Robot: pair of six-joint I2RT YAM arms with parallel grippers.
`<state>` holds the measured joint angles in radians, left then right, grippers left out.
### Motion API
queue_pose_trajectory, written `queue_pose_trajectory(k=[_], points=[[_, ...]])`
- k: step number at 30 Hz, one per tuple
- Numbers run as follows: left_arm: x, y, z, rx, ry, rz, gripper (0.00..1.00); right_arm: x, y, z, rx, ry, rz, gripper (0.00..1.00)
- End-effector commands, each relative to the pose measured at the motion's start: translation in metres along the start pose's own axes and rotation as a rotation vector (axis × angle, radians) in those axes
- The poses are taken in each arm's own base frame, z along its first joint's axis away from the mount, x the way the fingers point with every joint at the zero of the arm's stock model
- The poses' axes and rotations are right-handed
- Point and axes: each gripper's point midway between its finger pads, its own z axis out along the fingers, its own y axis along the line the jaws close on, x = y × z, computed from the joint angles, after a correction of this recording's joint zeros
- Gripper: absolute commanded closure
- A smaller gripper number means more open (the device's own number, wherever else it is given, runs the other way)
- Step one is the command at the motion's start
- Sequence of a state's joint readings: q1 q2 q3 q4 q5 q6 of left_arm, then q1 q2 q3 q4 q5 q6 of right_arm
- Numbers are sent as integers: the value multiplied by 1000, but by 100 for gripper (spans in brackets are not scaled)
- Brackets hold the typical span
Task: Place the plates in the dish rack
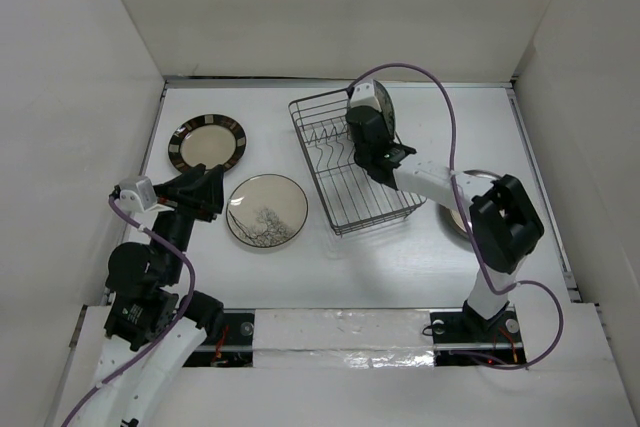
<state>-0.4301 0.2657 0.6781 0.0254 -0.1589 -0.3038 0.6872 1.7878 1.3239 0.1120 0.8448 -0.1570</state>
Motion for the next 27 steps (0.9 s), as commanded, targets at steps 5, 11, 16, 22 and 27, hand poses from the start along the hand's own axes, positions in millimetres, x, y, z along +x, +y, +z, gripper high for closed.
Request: queue_pose_trajectory(k=[5,11,16,22,27], points=[[-4,-4,4,20,-12,10,58,-34,-14,-10,78,-85,128,69],[-4,-4,4,19,-9,9,57,-67,-26,-32,25,-122,209,41],[-5,-2,4,9,-17,10,57,-93,-8,-74,-112,-173,294,41],[-9,-4,2,15,-29,7,71,-94,109,-187,-602,-140,452,100],[-15,-7,-1,26,-44,-6,100,-66,180,-270,-853,-37,557,100]])
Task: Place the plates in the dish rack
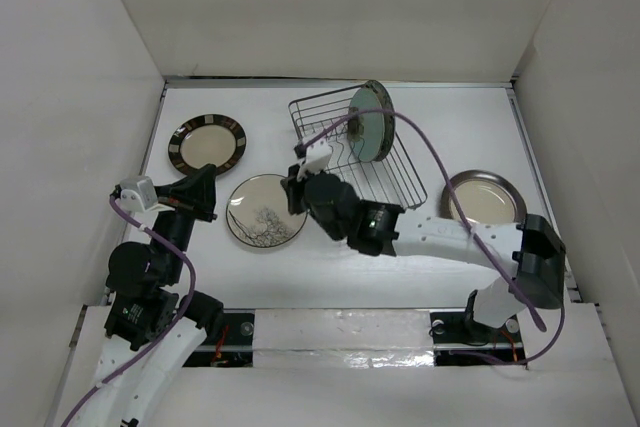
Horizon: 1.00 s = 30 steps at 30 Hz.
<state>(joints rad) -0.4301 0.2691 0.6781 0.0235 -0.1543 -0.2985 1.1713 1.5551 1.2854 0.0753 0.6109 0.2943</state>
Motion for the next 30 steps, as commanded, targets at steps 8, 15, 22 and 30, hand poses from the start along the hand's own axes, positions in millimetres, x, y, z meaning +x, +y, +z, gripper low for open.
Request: queue_pose_trajectory(k=[8,15,22,30], points=[[-32,-12,-10,44,-97,-41,100,150,82,-26,-83,269,454,91],[-33,-19,-13,75,-89,-68,100,218,94,-32,17,380,710,45],[-30,-26,-16,114,-74,-88,99,250,83,-34,247,345,848,28],[-20,-49,-17,200,0,-159,96,267,67,-19,388,205,1119,32]])
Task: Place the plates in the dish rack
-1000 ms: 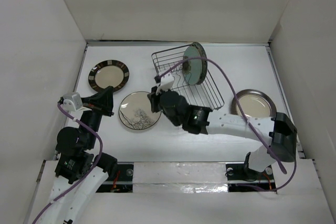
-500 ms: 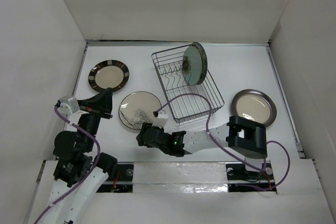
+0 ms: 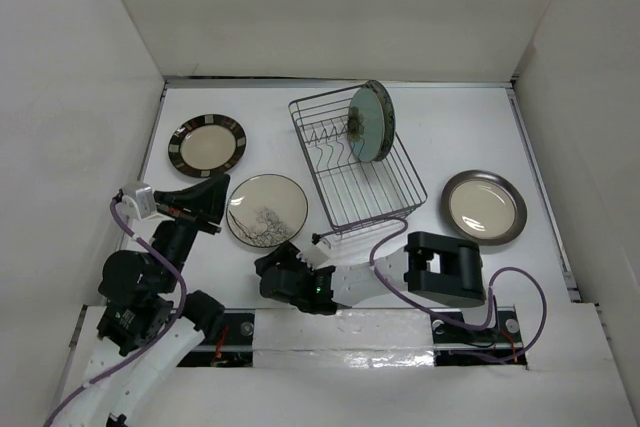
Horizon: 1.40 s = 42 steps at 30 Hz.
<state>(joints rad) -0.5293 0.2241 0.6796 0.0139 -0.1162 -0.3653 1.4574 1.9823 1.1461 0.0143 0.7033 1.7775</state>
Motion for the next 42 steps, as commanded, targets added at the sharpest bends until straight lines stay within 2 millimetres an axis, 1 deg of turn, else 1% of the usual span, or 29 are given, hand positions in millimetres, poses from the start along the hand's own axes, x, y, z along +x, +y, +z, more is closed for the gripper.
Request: queue_pose_trajectory(k=[1,2,3,4,6,7,8,9,10,12,13,14,15,17,18,22,24,27,28,31,32,34,35,37,38,39,41,42], points=[[-13,-24,1,73,1,-71,96,-19,3,11,-9,-170,235,34],[-11,-25,1,67,12,-77,96,-21,4,13,-5,-193,250,35],[-16,-27,1,65,12,-82,96,-21,-4,19,12,-220,242,35],[-10,-25,0,52,40,-75,96,-22,9,20,-13,-239,303,36],[-9,-22,-2,33,49,-67,96,-22,10,26,-16,-263,332,37],[-10,-21,-5,31,47,-65,96,-20,3,32,-6,-277,359,37],[-9,-19,-7,25,48,-66,96,-19,7,33,-6,-283,383,38],[-3,-16,-8,18,56,-54,96,-20,0,35,14,-300,378,38],[-6,-14,-12,19,40,-60,96,-20,-6,38,23,-311,404,39],[-4,-12,-16,20,32,-68,96,-28,-14,41,39,-339,414,41],[-8,-12,-19,26,15,-75,96,-36,-16,43,35,-363,436,41],[-10,-14,-20,38,12,-81,96,-43,-18,46,42,-383,443,42],[-11,-16,-20,49,6,-90,97,-45,-25,46,53,-393,434,43],[-12,-19,-18,58,5,-93,96,-56,-29,51,60,-413,452,46],[-13,-23,-17,73,8,-101,96,-57,-35,51,69,-417,453,47],[5,-28,-9,77,79,-98,96,-62,-46,55,87,-440,485,48],[17,-29,-5,68,121,-87,96,-72,-55,61,85,-463,516,48],[28,-25,0,44,145,-55,97,-74,-56,67,81,-458,542,49],[34,-23,3,31,158,-44,97,-76,-58,70,81,-461,547,54],[35,-19,3,20,136,-45,97,-72,-60,75,61,-442,578,60],[34,-18,2,18,127,-54,97,-74,-68,76,59,-453,569,69],[32,-18,-2,32,101,-78,96,-73,-71,79,48,-450,582,76],[31,-18,-3,35,93,-83,95,-73,-76,80,47,-455,579,83],[34,-15,-3,30,90,-60,95,-74,-81,81,31,-449,579,90],[35,-11,-1,9,89,-48,95,-78,-83,84,29,-452,577,96],[36,-10,1,0,96,-33,95,-78,-83,82,24,-440,577,99],[41,-7,9,-27,116,27,95,-76,-78,80,10,-414,554,100],[43,-5,12,-39,117,45,95,-77,-69,77,-11,-403,560,100]])
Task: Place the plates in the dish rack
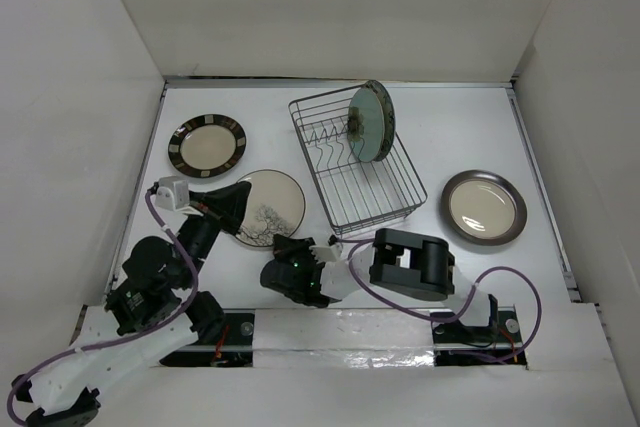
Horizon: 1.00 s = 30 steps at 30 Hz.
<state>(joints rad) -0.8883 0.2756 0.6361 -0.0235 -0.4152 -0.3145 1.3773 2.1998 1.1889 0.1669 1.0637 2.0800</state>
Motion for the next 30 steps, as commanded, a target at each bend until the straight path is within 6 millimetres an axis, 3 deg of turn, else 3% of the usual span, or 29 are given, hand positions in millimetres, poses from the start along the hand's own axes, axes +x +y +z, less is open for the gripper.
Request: queue_pose_trajectory(k=[1,6,7,9,13,15,21,24,27,30], points=[[-7,3,16,-43,-27,62,95,-19,-55,3,129,-13,179,100],[10,3,27,-31,28,94,96,-15,-55,-43,76,55,109,100],[11,2,28,-25,34,97,96,-16,-45,-53,55,75,105,100],[11,3,28,-30,32,103,95,-27,-48,-66,37,82,62,100],[5,12,24,-76,11,113,96,-21,-33,-99,-26,159,-57,100],[3,14,23,-82,3,114,95,-10,-8,-117,-103,230,-78,100],[-1,20,19,-111,-5,115,95,5,25,-150,-218,271,-335,100],[-8,22,14,-122,-34,103,95,-12,45,-150,-251,182,-429,100],[-13,25,10,-130,-53,94,95,-41,89,-158,-309,56,-515,100],[-10,24,11,-129,-39,97,95,-55,119,-166,-345,-10,-541,100]])
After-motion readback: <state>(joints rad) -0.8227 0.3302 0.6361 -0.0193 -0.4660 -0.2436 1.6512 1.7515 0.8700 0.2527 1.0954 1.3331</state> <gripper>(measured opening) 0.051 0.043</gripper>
